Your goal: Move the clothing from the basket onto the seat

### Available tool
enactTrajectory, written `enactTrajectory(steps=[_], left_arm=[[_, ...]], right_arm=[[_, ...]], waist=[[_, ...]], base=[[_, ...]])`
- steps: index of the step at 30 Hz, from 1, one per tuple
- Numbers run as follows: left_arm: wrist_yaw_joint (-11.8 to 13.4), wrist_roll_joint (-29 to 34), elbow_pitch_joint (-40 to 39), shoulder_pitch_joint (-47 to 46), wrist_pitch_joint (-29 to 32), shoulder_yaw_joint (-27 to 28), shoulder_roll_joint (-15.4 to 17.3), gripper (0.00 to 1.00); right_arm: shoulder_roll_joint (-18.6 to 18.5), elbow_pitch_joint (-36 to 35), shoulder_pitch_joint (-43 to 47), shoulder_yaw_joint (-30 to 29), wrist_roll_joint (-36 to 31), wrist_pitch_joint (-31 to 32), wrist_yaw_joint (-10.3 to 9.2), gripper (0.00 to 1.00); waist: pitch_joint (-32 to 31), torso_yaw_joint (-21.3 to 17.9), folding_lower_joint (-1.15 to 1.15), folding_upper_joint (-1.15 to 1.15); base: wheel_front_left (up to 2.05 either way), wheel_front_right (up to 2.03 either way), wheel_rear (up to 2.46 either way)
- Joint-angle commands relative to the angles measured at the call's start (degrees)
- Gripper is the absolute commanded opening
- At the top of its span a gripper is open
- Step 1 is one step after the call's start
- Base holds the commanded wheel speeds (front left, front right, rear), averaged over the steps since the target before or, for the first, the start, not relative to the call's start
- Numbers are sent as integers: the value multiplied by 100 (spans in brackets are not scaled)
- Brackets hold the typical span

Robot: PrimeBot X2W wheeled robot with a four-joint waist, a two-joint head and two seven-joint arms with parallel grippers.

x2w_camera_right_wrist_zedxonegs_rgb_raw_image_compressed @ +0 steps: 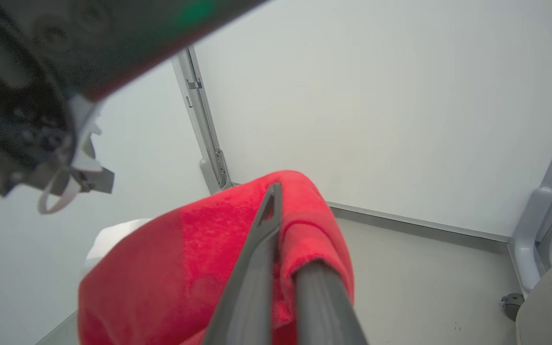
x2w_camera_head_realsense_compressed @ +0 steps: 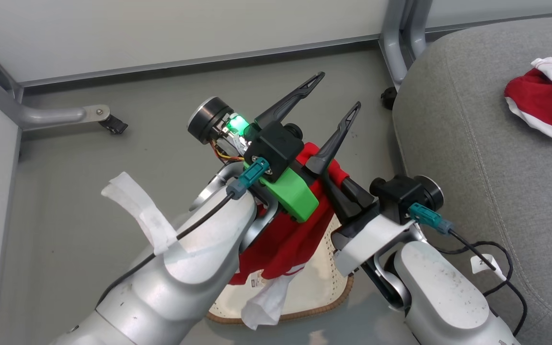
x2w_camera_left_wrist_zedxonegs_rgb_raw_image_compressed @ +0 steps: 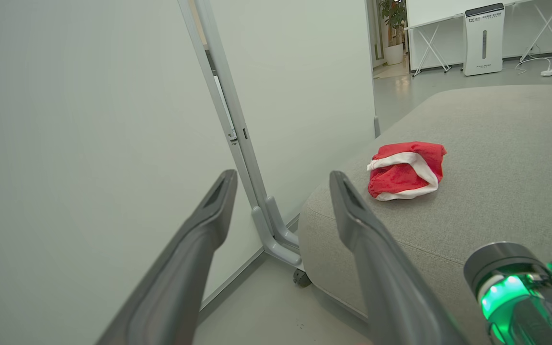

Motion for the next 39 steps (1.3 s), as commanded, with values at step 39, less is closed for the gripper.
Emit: enactTrajectory(steps=[39], left_arm=[[-105, 278, 2, 351, -1, -85, 159, 100]], right_arm=[[-18, -1402, 660, -2096, -958, -14, -4, 0]], waist=[[446, -1746, 0, 0]], base=[[0, 0, 0]])
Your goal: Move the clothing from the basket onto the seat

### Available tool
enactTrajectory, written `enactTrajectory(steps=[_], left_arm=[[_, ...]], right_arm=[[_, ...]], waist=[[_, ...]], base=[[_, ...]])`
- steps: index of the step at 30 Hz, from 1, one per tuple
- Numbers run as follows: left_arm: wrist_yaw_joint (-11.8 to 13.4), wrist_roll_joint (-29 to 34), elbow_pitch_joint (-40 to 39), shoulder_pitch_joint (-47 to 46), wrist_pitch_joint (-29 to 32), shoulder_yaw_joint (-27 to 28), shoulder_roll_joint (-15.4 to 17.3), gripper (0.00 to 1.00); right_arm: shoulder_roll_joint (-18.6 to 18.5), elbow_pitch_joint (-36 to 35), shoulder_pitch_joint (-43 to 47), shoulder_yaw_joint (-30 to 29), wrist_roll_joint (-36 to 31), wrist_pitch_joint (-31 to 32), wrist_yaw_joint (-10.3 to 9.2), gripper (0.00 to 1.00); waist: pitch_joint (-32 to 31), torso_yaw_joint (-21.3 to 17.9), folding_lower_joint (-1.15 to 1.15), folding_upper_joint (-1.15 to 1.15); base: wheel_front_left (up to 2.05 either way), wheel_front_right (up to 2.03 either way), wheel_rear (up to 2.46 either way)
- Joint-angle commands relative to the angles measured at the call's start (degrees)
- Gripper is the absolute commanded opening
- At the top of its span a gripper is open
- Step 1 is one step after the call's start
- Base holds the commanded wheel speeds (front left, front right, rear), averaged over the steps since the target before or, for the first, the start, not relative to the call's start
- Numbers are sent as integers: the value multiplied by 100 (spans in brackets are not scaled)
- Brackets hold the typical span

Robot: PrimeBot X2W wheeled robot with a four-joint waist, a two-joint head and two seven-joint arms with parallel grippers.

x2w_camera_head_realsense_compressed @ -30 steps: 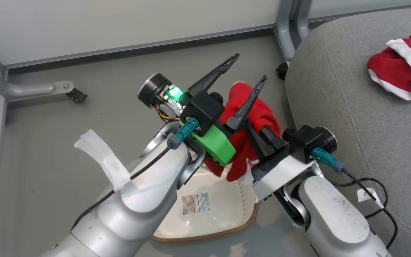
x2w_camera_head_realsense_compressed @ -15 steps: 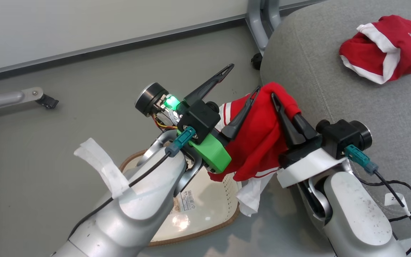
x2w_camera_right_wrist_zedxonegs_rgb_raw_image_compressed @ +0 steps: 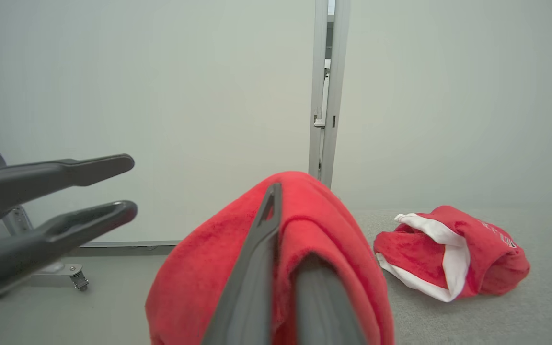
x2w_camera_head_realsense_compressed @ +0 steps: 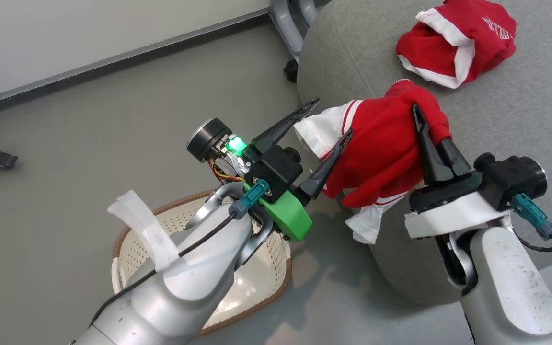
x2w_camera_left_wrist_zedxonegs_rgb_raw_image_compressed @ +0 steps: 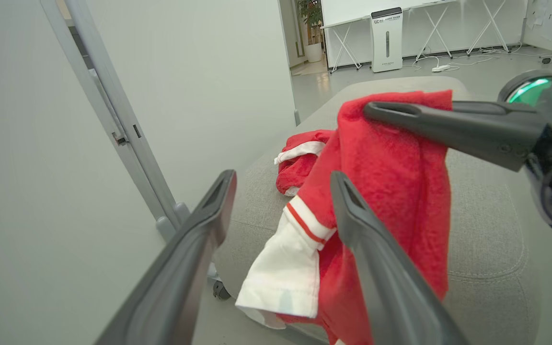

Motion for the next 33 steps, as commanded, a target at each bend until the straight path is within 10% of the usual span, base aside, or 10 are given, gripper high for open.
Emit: enactTrajectory(steps=[1, 33], left_arm=[[-22, 10, 4, 29, -1, -22, 36, 100], [76, -32, -158, 62, -1, 84, 245, 100]], right_arm=[[-15, -67, 81, -86, -40, -15, -4, 0], [-42, -686, -233, -1283, -274, -15, -4, 0]], waist=[[117, -261, 0, 0], [500, -486, 0, 0]], base=[[0, 0, 0], [0, 0, 0]])
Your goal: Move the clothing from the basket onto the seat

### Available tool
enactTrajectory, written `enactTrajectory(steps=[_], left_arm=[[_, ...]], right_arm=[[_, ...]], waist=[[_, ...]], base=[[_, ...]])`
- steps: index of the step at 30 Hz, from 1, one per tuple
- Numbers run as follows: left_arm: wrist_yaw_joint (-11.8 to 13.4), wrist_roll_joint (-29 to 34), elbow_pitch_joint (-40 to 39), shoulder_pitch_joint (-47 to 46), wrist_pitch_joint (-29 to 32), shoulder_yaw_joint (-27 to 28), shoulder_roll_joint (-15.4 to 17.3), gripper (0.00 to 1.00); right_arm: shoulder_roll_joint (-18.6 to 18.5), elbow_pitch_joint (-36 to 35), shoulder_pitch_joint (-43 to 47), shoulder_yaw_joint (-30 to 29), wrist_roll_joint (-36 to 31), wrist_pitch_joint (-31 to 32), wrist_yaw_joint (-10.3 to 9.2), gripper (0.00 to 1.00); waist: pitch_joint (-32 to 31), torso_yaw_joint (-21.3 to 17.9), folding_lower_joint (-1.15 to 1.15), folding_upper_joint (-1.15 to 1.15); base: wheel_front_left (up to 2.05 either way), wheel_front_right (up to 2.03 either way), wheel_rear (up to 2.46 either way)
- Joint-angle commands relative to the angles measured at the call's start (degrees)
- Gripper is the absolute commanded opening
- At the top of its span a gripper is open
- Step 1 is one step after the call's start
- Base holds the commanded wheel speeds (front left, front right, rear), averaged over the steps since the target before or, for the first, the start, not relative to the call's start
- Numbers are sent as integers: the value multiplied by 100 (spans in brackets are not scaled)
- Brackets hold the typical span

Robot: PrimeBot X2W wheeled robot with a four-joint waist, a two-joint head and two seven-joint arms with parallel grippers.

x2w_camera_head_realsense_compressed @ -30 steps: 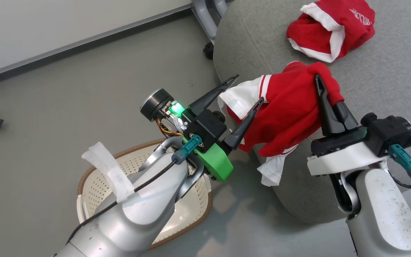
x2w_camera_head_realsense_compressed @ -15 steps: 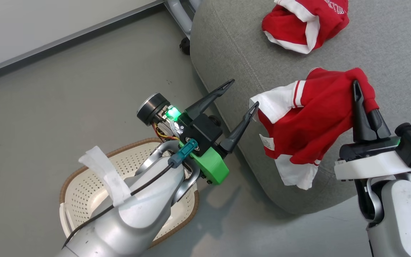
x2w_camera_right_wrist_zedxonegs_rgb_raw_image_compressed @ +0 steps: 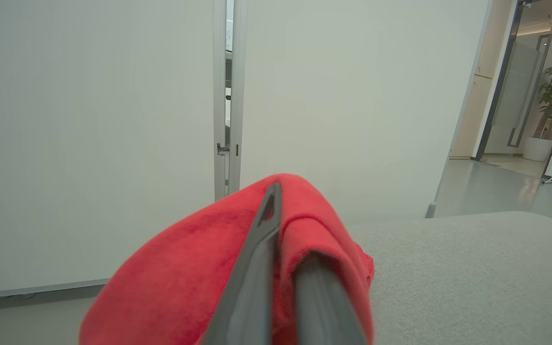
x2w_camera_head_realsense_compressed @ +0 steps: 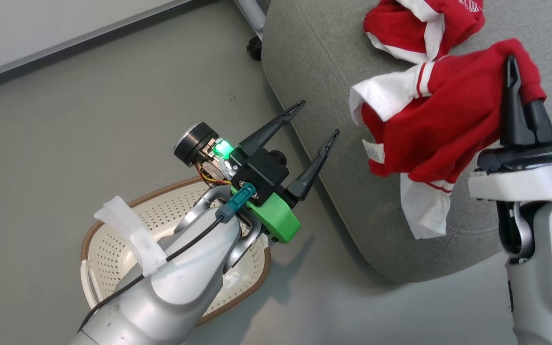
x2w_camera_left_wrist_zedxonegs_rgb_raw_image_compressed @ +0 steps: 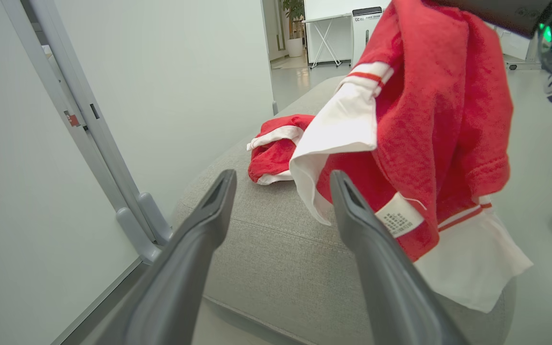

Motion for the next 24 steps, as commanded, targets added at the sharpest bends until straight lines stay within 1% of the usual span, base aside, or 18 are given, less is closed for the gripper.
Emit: enactTrajectory(steps=[1, 6, 10, 14, 18, 22, 24], left_arm=[[21, -10, -21, -110, -1, 31, 47, 100], [39, 24, -63, -244, -1, 97, 99, 100], [49, 65, -95, -382, -1, 152, 151, 100], [52, 95, -129, -526, -1, 208, 199, 100], [49, 148, -180, -655, -1, 253, 225, 100], [42, 189, -228, -768, -1, 290, 234, 100], [37, 206, -249, -806, -1, 300, 224, 100]], right_arm=[[-52, -45, -219, -63, -41, -14, -4, 0], [-181, -42, -936, -307, -100, -13, -4, 0], [-410, 54, -1591, -544, -135, -13, -4, 0], [-788, 177, -2346, -812, -147, -13, -4, 0], [-1270, 392, -3111, -1080, -132, -13, -4, 0], [-1769, 780, -3792, -1154, -54, -13, -4, 0], [-1932, 979, -3977, -1144, -69, -13, -4, 0]], waist=[[145, 88, 0, 0], [438, 227, 0, 0], [718, 357, 0, 0], [1023, 482, 0, 0], [1290, 581, 0, 0], [1502, 671, 0, 0], [1573, 703, 0, 0]], base=[[0, 0, 0], [0, 0, 0], [0, 0, 0], [0, 0, 0], [0, 0, 0], [0, 0, 0], [0, 0, 0]])
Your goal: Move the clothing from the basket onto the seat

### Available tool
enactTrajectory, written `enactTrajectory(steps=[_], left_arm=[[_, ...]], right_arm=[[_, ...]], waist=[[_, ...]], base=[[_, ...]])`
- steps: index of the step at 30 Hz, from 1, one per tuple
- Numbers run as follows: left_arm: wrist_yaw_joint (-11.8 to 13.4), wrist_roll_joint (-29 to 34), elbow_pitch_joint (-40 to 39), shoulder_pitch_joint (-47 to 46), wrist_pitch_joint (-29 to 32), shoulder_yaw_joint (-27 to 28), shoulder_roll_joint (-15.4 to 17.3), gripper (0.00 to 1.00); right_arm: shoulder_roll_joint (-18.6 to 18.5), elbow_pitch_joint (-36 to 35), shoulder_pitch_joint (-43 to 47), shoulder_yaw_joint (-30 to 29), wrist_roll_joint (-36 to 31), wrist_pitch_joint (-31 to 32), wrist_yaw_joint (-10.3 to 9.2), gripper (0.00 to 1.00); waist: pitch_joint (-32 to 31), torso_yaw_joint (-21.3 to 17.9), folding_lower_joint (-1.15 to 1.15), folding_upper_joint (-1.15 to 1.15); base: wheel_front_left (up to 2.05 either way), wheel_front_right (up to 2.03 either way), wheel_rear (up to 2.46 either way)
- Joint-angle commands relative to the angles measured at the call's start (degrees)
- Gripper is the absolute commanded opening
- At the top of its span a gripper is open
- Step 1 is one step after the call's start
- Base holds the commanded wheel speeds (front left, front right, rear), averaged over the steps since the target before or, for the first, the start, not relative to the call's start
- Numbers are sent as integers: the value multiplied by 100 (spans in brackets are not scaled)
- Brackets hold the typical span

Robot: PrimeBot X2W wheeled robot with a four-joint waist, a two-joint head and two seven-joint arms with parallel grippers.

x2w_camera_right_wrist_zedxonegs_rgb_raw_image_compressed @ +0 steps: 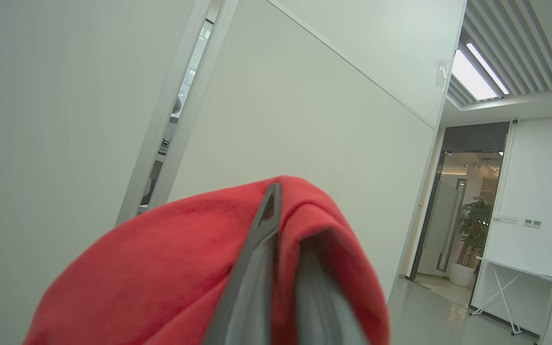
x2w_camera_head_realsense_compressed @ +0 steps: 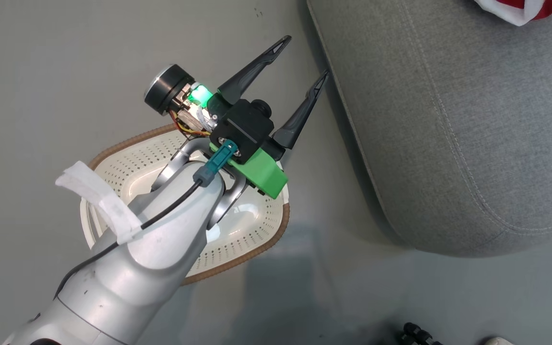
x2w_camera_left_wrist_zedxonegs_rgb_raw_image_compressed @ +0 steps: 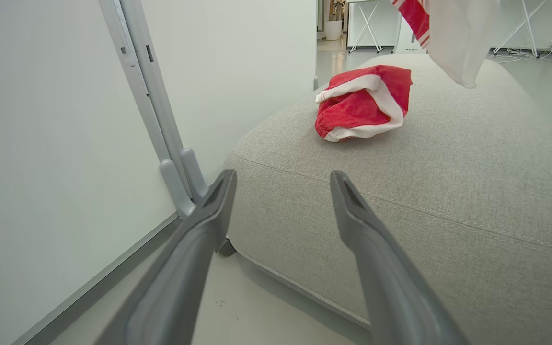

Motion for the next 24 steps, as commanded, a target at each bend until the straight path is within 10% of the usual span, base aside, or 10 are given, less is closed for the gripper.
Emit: enactTrajectory(steps=[1, 24], left_arm=[[4, 53, -36, -122, -1, 18, 12, 100], [-75, 195, -49, -211, -1, 108, -150, 100]], right_arm=[[-69, 119, -110, 24, 44, -15, -4, 0], [376, 2323, 964, -217, -183, -14, -4, 0]], waist=[[231, 166, 0, 0], [543, 413, 0, 0]], base=[[0, 0, 0], [0, 0, 0]])
